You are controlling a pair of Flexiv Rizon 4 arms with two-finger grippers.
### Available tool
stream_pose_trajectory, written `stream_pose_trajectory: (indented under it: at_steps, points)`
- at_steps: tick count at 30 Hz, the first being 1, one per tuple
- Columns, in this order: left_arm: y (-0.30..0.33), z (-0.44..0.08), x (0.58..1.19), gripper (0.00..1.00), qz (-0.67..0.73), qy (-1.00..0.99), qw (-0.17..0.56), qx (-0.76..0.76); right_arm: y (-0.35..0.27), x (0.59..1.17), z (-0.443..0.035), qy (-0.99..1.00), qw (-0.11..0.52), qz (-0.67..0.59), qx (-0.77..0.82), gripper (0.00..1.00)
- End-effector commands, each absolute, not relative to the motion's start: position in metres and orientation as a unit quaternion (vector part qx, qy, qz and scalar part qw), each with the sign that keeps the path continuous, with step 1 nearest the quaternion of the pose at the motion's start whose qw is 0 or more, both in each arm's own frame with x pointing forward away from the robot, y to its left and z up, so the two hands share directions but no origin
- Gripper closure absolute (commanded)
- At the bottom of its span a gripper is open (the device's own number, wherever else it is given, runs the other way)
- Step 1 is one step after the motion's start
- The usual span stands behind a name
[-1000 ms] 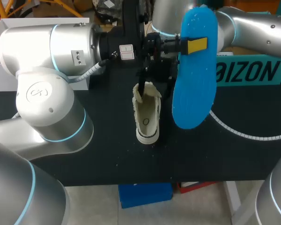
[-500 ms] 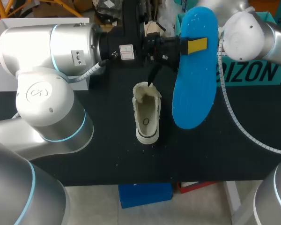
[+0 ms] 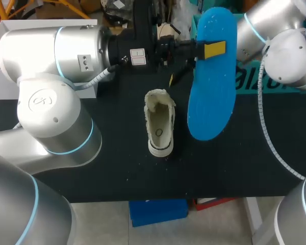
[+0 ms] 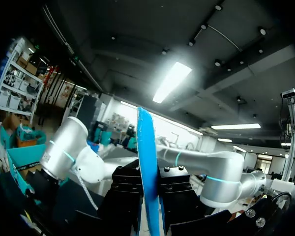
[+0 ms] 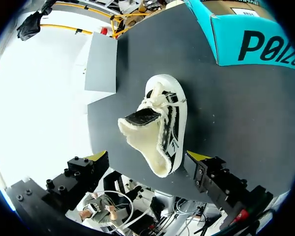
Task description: Take the shoe out of the shoebox, open the shoe tongue, remove and reinsert the insole, then place the shoe into the shoebox
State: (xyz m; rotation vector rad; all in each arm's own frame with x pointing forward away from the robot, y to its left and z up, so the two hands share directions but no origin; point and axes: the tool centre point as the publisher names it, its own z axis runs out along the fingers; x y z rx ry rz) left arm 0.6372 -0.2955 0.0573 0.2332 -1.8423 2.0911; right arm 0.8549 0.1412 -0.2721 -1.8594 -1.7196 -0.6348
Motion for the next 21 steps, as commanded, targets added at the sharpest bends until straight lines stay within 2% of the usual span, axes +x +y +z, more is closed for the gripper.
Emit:
stream_pose_trajectory:
  at_steps: [1, 10, 21]
  points:
    - [-0.297, 0.058, 0.636, 1.0, 0.736, -0.65, 0.171, 0.084, 0.129, 0.843, -0.273, -0.568, 0.363, -0.377, -0.636, 0.0]
    - [-0.297, 0.058, 0.636, 1.0, 0.736, -0.65, 0.171, 0.084, 0.126, 0.84, -0.269, -0.536, 0.393, -0.432, -0.609, 0.0]
    - [-0.297, 0.058, 0.636, 1.0, 0.736, -0.65, 0.171, 0.084, 0.123, 0.837, -0.257, -0.532, 0.393, -0.473, -0.582, 0.0]
